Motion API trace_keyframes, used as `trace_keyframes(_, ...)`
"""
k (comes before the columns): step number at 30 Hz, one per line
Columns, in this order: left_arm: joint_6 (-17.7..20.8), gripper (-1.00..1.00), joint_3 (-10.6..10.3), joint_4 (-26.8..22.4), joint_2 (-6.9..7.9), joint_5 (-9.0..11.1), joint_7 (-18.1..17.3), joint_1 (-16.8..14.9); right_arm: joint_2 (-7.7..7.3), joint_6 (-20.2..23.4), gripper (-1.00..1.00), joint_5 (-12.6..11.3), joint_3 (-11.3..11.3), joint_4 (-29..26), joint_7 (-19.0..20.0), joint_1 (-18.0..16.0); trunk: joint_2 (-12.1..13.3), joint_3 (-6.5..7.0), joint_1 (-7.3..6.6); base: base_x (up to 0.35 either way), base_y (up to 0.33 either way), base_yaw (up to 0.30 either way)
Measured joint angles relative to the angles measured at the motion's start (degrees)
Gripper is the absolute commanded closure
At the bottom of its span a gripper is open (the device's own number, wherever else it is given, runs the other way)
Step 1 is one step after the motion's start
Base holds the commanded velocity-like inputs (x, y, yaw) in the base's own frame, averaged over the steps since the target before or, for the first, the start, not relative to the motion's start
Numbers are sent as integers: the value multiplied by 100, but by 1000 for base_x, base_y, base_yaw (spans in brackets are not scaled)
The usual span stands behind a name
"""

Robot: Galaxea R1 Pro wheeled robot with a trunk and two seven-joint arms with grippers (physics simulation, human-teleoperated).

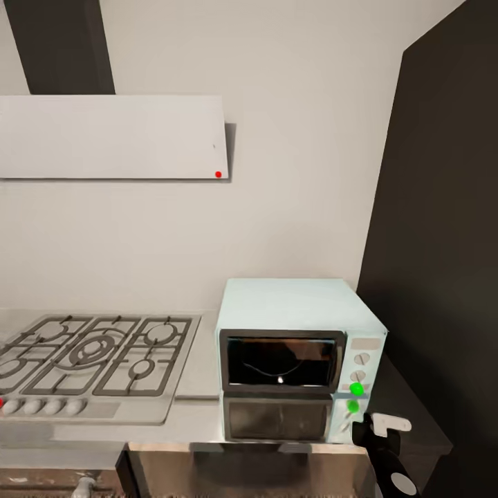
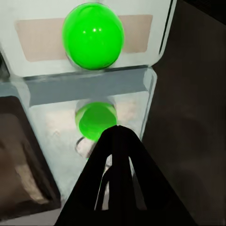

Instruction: In the kitchen, take the popcorn bag from the countertop, put it into the microwave, and heat it until the popcorn is cooked so the cooked popcorn ends up inside the bag.

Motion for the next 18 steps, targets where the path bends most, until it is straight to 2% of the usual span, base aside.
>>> trace_keyframes(12,0,-100,6,0,-6,0,0,0,0,-2,100,0,0,0,-7,1,0,0,-2,-11,0,0)
trace_keyframes(13,0,-100,4,0,-6,0,0,0,0,-4,-100,0,0,0,-8,1,0,0,-2,0,0,0)
trace_keyframes(18,0,-100,9,0,-5,0,0,0,1,-219,-100,0,7,0,-8,2,0,0,-2,0,0,0)
